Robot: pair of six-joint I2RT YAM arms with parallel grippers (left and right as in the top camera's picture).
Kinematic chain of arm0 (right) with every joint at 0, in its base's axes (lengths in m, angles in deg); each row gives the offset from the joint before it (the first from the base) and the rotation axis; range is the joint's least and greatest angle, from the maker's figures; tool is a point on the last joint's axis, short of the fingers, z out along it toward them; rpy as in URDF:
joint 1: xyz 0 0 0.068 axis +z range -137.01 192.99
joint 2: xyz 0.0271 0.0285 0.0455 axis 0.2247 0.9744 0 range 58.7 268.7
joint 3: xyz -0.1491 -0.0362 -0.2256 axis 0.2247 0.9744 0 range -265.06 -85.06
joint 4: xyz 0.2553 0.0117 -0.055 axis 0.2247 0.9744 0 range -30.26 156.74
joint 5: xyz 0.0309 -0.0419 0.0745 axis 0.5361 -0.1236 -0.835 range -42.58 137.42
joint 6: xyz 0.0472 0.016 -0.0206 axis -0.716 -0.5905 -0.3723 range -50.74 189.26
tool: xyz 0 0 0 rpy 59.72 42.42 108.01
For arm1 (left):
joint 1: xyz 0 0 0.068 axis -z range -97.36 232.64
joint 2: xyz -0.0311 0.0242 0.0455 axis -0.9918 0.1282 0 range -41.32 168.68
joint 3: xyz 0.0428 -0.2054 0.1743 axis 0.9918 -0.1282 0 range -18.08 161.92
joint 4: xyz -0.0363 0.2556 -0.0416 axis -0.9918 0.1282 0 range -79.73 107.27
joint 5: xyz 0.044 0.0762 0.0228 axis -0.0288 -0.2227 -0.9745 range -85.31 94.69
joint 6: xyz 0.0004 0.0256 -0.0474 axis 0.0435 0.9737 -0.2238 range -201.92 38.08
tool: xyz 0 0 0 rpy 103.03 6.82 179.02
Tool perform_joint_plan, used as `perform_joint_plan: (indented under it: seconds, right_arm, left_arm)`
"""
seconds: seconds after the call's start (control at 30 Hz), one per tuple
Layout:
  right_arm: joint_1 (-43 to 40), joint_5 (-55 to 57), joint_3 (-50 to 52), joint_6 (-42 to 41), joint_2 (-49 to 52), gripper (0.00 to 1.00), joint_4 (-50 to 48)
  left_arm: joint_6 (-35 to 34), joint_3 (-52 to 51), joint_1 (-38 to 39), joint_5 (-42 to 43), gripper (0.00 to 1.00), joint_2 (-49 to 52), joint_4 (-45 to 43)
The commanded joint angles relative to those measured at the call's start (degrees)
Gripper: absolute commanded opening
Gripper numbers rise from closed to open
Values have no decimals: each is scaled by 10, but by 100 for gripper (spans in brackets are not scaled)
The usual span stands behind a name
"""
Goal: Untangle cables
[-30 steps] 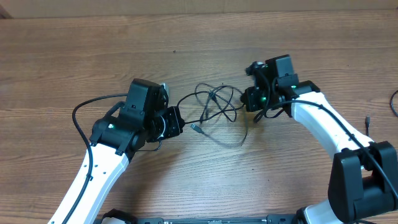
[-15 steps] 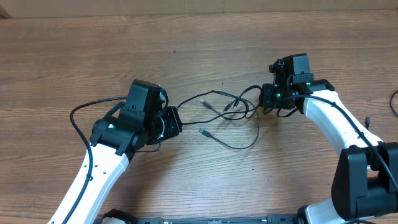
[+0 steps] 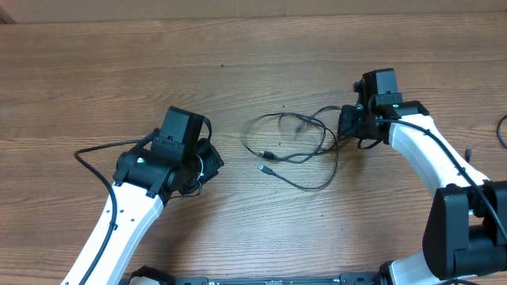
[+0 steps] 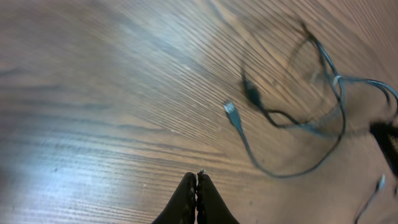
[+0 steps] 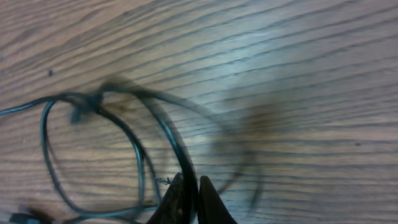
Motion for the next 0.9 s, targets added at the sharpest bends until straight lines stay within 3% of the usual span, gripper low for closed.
perform_joint_plan:
  seconds: [0.0, 0.13, 0.23, 0.3, 0.33, 0.43, 0.53, 0.63, 0.87]
  right_arm:
    - [-8, 24, 1, -31, 4, 4, 1]
    - [-12, 24, 1, -37, 4, 4, 1]
    - [-12, 24, 1, -35, 4, 4, 0]
    - [-12, 24, 1, -33, 4, 27, 0]
    - [-12, 24, 1, -31, 4, 33, 0]
    - [-12, 25, 1, -31, 4, 38, 0]
    - [-12, 24, 1, -31, 4, 61, -5]
    - [-12, 24, 1, -31, 4, 73, -10]
    - [-12, -13, 1, -24, 4, 76, -11]
  left_arm:
    - [-122, 0, -2, -64, 4, -8, 21]
    - [-129, 0, -2, -65, 6, -8, 24]
    - [-101, 0, -2, -65, 13, -8, 24]
    - [-75, 0, -2, -65, 17, -8, 24]
    - [-66, 0, -2, -65, 17, -8, 24]
    - [-49, 0, -2, -65, 17, -8, 24]
    - [-41, 0, -2, -65, 19, -8, 23]
    - [-41, 0, -2, -65, 24, -8, 23]
    - [-41, 0, -2, -65, 46, -8, 19]
